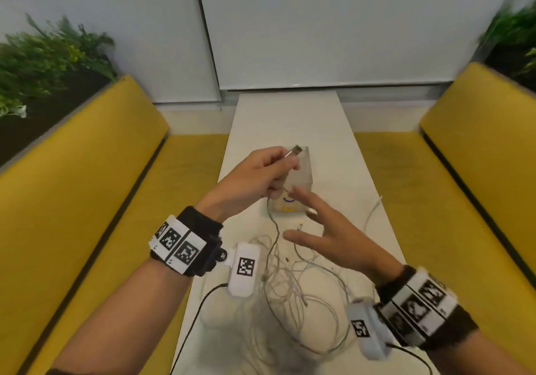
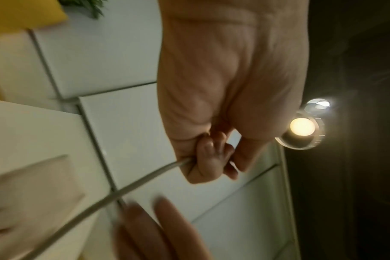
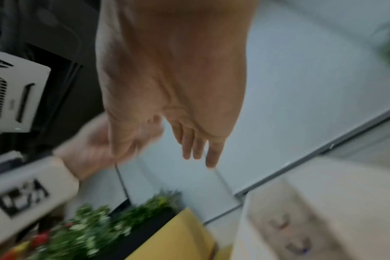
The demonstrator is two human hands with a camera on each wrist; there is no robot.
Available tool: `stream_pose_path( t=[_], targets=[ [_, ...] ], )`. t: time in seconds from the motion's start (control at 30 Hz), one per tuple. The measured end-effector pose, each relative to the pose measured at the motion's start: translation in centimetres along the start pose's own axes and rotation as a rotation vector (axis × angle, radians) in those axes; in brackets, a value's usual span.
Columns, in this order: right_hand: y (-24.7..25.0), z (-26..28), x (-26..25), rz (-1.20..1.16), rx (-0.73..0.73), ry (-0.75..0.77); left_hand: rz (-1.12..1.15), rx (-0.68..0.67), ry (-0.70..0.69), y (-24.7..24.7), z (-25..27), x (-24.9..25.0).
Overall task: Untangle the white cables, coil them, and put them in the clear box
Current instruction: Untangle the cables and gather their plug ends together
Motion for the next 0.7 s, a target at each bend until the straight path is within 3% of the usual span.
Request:
stream_pose_path(
  t=[0.1,0.2,0.3,0.4,0.47,0.53,0.6,0.7],
  targets=[
    [-3.1,-3.4,-0.2,-0.062,-0.111,0.047,-0.046,0.236,-0.163,-0.1,1.1,4.8],
    [-3.3,-3.9,2.8,-0.157,-0.108,-0.045,-0.053,0.579,-0.414,2.8,3.2,9.6],
    [-2.1,-3.3,5.7,-0.157,-0.072,-0.14,-0.087,0.7,-0.661,5.6,5.5,12.8],
    [-1.0,-4.1,4.7,-0.168,-0.033,-0.145,-0.471,0.553,-0.654,4.8,5.6,11.7],
    [-0.6,-4.9,2.1,-0.233,-0.032,-0.101,-0.811,0.377,-0.499,2.6,4.5,8.3],
    [0.0,-5.2,-1.2,-0.243,-0.043,-0.056,-0.971,0.209,-0.305,0.9,3.4,4.3],
    [1.0,-5.4,-3.7,-0.209,-0.067,-0.011,-0.931,0.138,-0.193,0.5,2.7,1.6],
    [2.1,-5.2,-5.2,-0.275,-0.148,-0.011,-0.608,0.149,-0.17,1.1,1.8,1.2]
  ],
)
Point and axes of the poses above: each hand's wrist, its own z-axis away from the middle knuckle, its own y-axis out of the back of the hand, x = y × z, the point moved 1 cm from there along -z, towards the middle knuckle, and after that the axes turned 13 degrees about -z, right-handed, at the moved point
